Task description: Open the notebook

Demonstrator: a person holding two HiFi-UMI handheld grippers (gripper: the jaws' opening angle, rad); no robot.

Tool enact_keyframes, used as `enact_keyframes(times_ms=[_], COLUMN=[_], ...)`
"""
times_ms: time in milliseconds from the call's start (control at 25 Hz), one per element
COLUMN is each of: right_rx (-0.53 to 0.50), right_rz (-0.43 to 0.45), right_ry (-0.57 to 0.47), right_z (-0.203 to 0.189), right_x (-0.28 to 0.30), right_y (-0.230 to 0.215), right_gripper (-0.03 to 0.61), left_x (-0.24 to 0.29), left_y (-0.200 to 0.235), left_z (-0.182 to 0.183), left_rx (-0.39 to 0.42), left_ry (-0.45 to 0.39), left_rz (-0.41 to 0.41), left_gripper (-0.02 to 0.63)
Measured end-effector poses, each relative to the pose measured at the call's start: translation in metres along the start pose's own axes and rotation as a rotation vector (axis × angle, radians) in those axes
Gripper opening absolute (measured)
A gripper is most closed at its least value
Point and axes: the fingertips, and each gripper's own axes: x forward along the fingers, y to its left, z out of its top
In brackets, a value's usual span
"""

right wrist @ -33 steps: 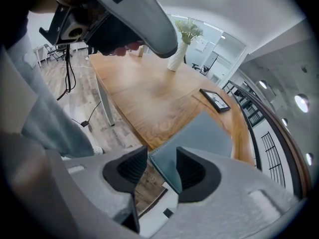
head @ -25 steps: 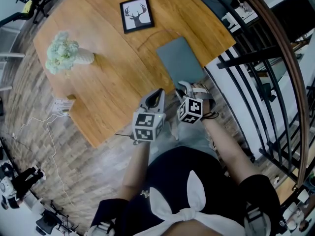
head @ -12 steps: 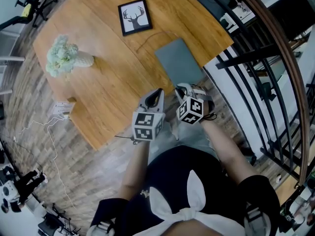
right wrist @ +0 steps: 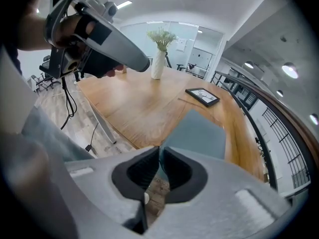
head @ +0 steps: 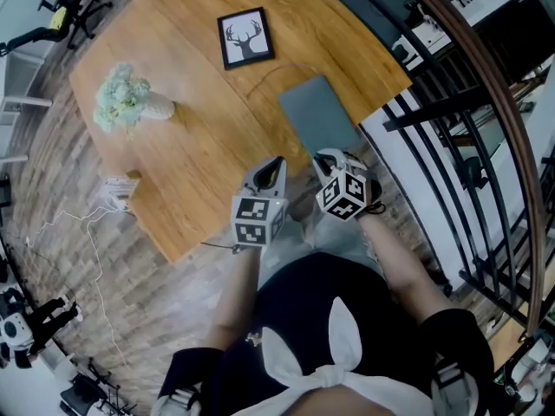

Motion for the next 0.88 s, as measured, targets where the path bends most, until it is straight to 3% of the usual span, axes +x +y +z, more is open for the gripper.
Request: enact_keyframes(times_ms=[320,720,880], right_rx=[0.058,0.223,0.333], right_rz=[-0.020,-0.047,-0.028], right_ry=[-0.051,-0.166,-0.224], right_z=[0.012,0.022,0.020], right_x=[-0.025,-0.062,-0.069], right_y=[-0.014,-0.045,-0.053], right_gripper=[0.026,0.026,0.026], left_x=[-0.010,-0.014,-0.011], left_y=[0.005,0.011,0.015], left_z=[0.009,0.023,0.031], left_rx=[-0.010,-0.008,0.001], left_ry=[-0.014,-0.030,-0.063], left_rz=[0.025,0.059,0.071], left_gripper=[0.025,0.025,0.025])
